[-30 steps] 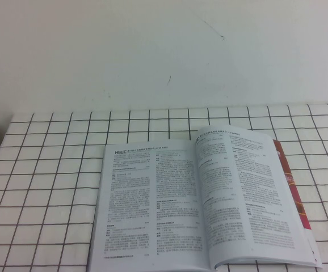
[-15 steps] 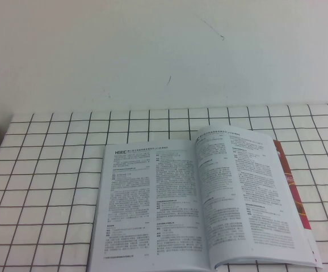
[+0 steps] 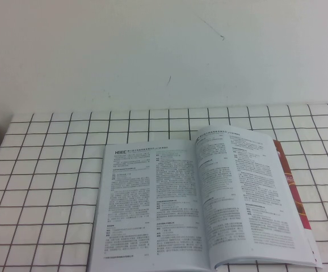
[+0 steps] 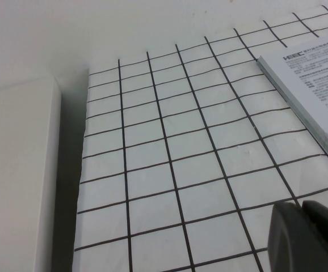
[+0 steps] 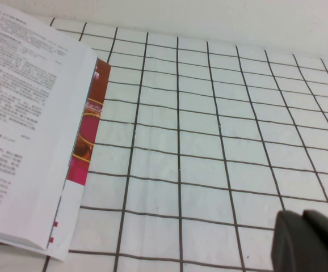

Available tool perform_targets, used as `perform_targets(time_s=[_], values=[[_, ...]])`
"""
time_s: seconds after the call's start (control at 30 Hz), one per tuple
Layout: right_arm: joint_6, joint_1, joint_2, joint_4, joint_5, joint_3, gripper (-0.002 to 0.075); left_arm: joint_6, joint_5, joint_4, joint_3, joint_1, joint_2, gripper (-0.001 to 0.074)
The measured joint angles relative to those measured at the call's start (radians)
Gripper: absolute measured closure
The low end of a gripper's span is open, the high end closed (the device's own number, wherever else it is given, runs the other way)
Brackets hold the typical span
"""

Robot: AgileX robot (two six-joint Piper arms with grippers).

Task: Close book
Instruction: 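Close the open booklet and leave it lying on the table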

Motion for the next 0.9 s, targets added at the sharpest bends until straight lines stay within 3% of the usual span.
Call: perform_targets(time_s=[0.23, 0.53, 0.67, 0.9], values=[[0.0, 0.0, 0.0, 0.031, -0.07, 0.011, 0.0729, 0.001, -0.082, -0.12, 0.005, 0.0, 0.0, 0.0738], [0.002, 0.0, 0.0, 0.403, -0.65, 0.014, 0.0729, -0.018, -0.437, -0.549, 0.005, 0.0, 0.0, 0.0738], [-0.01, 0.0, 0.0, 0.464, -0.798, 0.014, 0.0729, -0.018, -0.462, -0.583, 0.005, 0.0, 0.0, 0.0738], [-0.061, 0.0, 0.0, 0.458, -0.861, 0.014, 0.0729, -0.049, -0.561, -0.599, 0.005, 0.0, 0.0, 0.0738]])
